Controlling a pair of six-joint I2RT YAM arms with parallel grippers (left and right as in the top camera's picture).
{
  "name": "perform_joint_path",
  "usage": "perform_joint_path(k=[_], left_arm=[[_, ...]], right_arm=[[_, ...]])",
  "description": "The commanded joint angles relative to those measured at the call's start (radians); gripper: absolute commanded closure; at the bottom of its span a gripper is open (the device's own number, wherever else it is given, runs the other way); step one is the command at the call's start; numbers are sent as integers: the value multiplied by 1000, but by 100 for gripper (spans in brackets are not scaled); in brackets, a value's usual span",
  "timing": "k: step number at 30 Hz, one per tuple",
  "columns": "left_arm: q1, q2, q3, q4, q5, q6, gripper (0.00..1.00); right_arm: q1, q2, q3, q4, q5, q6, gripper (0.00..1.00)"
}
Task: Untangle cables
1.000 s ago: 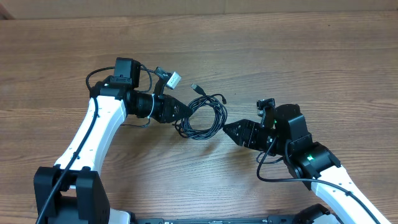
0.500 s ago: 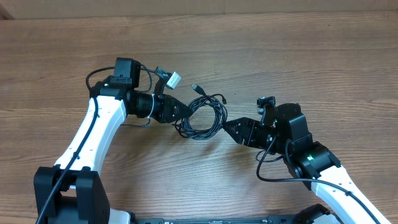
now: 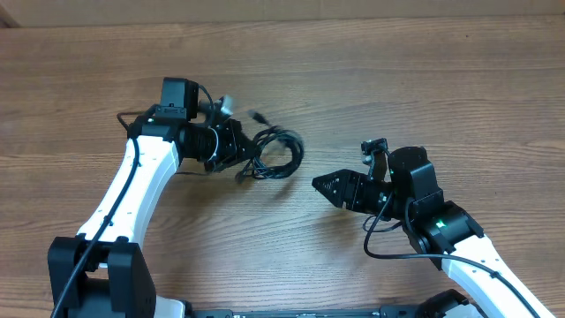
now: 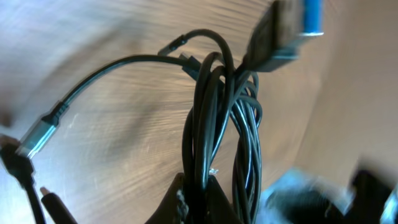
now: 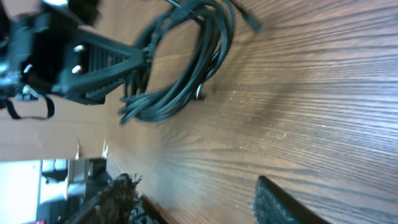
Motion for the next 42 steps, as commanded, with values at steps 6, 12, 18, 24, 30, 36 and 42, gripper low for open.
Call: perform_joint_path(k=[6, 12, 18, 24, 30, 36, 42], left_arm=[[-14, -23, 24, -65, -133, -735, 96], [-42, -23, 24, -66, -134, -869, 96], [-92, -23, 24, -65, -148, -976, 96], [-121, -23, 24, -66, -166, -985, 96], [-125, -23, 24, -69, -165, -995, 96], [-125, -23, 24, -69, -165, -995, 96], [-125, -23, 24, -69, -165, -1034, 96]], right_arm=[[74, -2, 17, 18, -63, -2, 34], [214, 54, 17, 71, 110, -3, 32], [333, 181, 17, 207, 289, -3, 22], [380, 307, 18, 420, 298, -3, 23], [383, 388, 18, 511, 371, -2, 38], [383, 407, 18, 575, 346, 5, 52], [383, 407, 18, 607, 350, 5, 59]])
